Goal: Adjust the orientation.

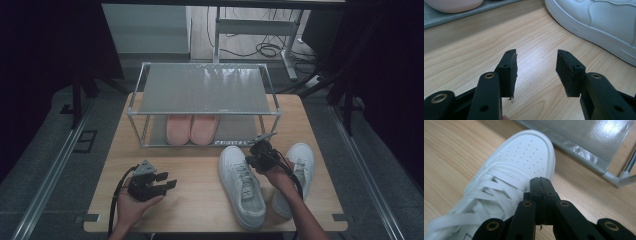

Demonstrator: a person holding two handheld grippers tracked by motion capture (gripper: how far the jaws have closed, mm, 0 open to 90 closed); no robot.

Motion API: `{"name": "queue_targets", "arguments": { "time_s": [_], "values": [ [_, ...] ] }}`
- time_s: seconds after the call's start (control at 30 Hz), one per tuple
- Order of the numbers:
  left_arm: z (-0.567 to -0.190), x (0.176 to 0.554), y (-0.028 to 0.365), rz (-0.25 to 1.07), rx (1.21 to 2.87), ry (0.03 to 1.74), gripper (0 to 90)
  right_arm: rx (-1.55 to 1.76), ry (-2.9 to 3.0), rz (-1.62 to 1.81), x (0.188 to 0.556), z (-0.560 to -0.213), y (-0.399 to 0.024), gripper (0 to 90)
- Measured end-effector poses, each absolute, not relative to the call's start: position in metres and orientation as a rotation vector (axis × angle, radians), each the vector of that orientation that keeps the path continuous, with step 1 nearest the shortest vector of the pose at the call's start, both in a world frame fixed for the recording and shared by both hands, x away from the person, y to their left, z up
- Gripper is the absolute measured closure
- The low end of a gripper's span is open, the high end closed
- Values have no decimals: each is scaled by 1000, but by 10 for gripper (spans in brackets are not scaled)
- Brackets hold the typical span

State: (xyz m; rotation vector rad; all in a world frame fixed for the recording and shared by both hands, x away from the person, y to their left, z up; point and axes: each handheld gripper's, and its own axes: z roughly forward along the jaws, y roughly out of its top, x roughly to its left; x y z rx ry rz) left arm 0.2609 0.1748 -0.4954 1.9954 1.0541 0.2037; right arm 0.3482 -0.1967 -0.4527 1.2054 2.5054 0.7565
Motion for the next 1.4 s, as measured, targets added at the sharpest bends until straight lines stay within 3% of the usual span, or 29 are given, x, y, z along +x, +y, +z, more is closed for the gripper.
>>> {"name": "queue_targets", "arguments": {
  "time_s": [0.77,1.4],
  "values": [
    [-494,260,176,194,1993,1054,535,1258,2536,680,357,-467,-193,900],
    [-498,262,179,198,2001,1065,538,1089,2661,747,348,-471,-153,900]
  ]
}}
